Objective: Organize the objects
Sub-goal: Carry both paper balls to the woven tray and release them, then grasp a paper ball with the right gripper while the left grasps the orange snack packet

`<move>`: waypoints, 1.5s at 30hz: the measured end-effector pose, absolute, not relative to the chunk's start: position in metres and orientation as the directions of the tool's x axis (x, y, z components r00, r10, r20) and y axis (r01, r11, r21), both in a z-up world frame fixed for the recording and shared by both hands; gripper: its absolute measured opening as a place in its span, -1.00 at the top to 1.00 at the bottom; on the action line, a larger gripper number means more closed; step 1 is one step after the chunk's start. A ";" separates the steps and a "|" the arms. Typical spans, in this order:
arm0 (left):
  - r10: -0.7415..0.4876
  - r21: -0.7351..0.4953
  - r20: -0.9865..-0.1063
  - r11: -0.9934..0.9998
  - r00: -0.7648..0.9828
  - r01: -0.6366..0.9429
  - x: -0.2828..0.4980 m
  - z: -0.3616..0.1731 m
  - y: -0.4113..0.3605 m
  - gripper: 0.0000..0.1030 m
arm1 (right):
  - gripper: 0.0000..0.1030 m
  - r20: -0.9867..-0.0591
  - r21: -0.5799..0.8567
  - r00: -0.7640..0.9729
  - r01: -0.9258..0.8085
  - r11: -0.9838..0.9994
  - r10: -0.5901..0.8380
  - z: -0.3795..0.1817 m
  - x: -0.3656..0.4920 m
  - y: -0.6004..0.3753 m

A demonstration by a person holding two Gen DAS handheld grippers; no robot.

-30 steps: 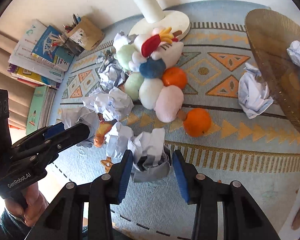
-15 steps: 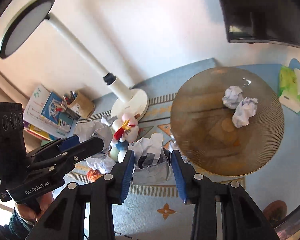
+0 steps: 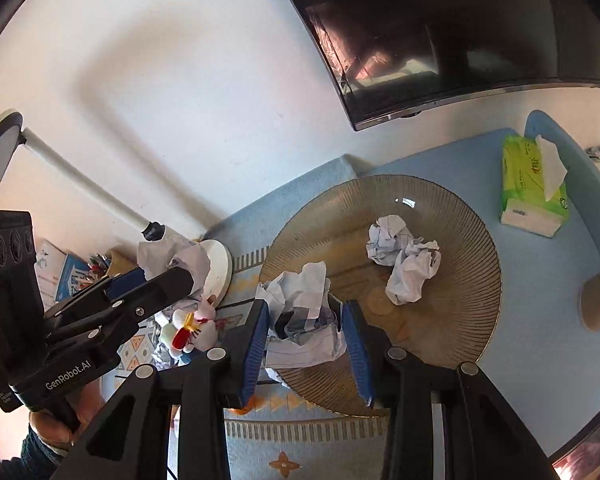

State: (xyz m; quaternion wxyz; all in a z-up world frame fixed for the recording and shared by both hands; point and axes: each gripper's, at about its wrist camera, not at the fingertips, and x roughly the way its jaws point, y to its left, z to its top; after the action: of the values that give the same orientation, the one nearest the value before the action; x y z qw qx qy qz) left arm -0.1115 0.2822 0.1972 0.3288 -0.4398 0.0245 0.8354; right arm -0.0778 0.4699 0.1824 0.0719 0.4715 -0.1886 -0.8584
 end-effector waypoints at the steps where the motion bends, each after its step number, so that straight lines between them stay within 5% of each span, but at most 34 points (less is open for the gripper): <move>1: 0.530 -0.245 -0.749 -0.779 -0.397 -0.578 -0.115 0.197 0.287 0.20 | 0.27 -0.788 0.378 -0.546 -0.063 -0.924 -0.285 0.182 -0.080 0.470; 6: 0.544 -0.265 -0.767 -0.751 -0.340 -0.605 -0.129 0.190 0.304 -0.14 | -0.27 -0.825 0.310 -0.528 -0.123 -0.943 -0.202 0.176 -0.085 0.469; 7: 0.531 -0.271 -0.788 -0.753 -0.312 -0.600 -0.133 0.185 0.306 -0.32 | -0.27 -0.826 0.305 -0.529 -0.126 -0.944 -0.197 0.176 -0.083 0.469; 15: 0.516 -0.309 -0.792 -0.799 -0.325 -0.516 -0.109 0.175 0.263 -0.33 | -0.27 -0.814 0.276 -0.546 -0.060 -0.959 -0.200 0.187 -0.062 0.442; 21: 0.450 -0.228 -0.745 -0.865 -0.492 -0.446 -0.062 0.208 0.208 -0.33 | -0.30 -0.720 0.022 -0.694 0.009 -1.000 -0.022 0.236 -0.028 0.395; 25: 0.365 -0.178 -0.689 -0.923 -0.626 -0.342 -0.027 0.236 0.157 -0.33 | -1.00 -0.614 -0.175 -0.778 -0.032 -0.984 0.134 0.255 -0.005 0.361; 27: 0.307 -0.150 -0.661 -0.948 -0.685 -0.279 -0.013 0.250 0.129 -0.37 | -1.00 -0.618 -0.151 -0.781 0.002 -0.988 0.093 0.256 0.001 0.351; 33: 0.142 -0.116 -0.563 -0.989 -0.814 -0.092 0.028 0.284 0.047 -0.99 | -1.00 -0.690 -0.067 -0.722 0.145 -0.987 -0.059 0.247 0.001 0.314; 35: 0.113 -0.123 -0.562 -0.991 -0.819 -0.053 0.036 0.281 0.024 -0.99 | -1.00 -0.728 -0.005 -0.672 0.203 -0.979 -0.135 0.238 0.001 0.297; 45: 0.195 -0.243 -0.838 -0.969 -0.510 0.029 0.023 0.123 -0.036 -0.98 | -0.87 -0.910 0.256 -0.219 0.373 -0.892 -0.352 0.096 -0.008 0.213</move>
State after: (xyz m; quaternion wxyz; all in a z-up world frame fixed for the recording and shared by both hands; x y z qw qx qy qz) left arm 0.0226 -0.0362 0.1233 0.0483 -0.4927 -0.1137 0.8614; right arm -0.0081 0.2127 0.0958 0.2325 0.5802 0.0090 -0.7805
